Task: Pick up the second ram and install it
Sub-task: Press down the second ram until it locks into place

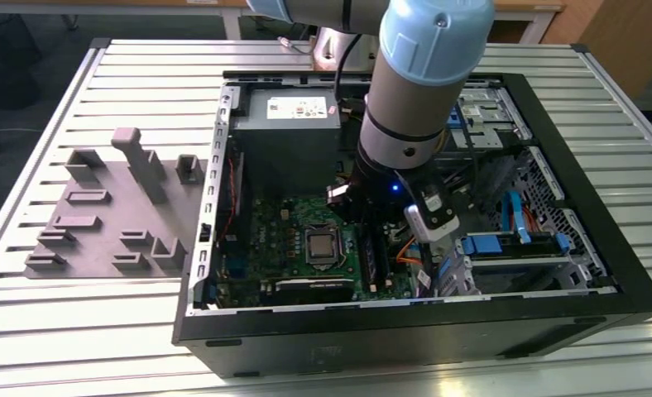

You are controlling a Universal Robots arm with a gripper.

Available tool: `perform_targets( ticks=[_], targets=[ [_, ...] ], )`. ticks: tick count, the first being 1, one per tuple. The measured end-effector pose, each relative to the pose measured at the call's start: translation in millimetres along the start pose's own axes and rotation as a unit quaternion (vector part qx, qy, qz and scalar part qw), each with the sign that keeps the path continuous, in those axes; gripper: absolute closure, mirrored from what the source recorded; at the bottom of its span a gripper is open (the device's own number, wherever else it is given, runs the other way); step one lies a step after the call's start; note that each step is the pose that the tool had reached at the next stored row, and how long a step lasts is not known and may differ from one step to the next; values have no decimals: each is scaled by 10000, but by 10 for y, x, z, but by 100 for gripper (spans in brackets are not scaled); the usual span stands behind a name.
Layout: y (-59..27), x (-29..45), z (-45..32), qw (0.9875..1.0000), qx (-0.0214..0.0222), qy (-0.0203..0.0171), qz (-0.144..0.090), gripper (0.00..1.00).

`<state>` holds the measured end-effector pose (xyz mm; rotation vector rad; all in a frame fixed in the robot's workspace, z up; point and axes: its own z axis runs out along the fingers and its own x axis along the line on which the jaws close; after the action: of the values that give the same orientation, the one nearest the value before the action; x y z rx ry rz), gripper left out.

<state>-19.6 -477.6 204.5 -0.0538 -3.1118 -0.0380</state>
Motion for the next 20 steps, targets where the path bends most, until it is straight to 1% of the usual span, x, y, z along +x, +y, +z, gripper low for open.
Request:
perform_targets(
  ticks=[13,15,16,17,18,20],
  targets=[
    [0,-1,24,10000,0,0,0,86],
    [0,-1,25,10000,-1,-1,-1,85],
    [0,-1,26,10000,-1,0,0,79],
    [0,-1,26,10000,0,0,0,79],
    [0,-1,26,10000,0,0,0,73],
    [0,0,10,10000,-1,0,0,73]
  ],
)
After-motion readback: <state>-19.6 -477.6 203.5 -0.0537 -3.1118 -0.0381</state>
